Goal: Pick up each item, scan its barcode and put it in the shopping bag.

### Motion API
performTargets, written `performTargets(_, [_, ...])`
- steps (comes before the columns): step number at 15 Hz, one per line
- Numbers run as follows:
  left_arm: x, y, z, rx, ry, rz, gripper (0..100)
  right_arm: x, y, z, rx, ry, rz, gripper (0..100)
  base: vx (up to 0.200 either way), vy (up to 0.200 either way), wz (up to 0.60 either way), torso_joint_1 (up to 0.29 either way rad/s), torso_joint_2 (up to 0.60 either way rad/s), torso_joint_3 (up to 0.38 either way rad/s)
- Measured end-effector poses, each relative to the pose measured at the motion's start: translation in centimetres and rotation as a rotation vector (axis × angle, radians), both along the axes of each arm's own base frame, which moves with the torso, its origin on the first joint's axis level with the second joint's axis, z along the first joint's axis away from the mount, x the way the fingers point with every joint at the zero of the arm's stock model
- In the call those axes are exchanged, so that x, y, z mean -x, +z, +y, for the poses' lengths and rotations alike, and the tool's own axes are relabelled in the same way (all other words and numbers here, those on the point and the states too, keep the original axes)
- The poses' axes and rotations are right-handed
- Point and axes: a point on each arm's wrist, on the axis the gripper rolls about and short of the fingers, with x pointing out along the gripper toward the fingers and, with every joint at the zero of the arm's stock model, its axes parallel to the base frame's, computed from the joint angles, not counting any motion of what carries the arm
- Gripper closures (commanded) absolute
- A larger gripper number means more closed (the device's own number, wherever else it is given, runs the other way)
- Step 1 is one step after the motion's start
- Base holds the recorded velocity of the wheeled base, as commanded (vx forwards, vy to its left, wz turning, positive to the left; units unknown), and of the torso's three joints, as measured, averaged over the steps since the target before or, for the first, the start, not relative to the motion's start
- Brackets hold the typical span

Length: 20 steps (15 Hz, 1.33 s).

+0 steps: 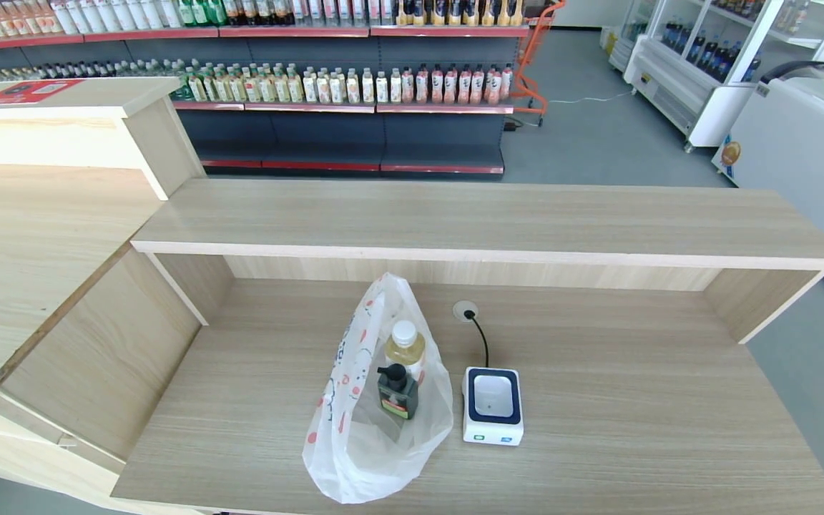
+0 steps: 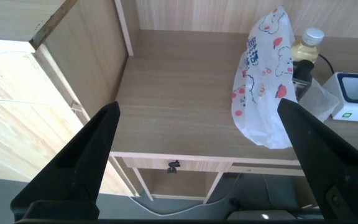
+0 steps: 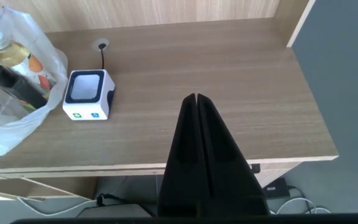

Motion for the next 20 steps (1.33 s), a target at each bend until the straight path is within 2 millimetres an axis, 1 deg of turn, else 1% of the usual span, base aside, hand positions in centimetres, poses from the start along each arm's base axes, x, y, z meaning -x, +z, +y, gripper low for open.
performTargets(20, [0.0, 0.0, 0.0, 0.002, 0.0, 0.0, 0, -0.01, 0.0, 0.0, -0.006, 0.0, 0.002, 100, 0.0, 0.0, 0.0, 0.0, 0.0, 0.0])
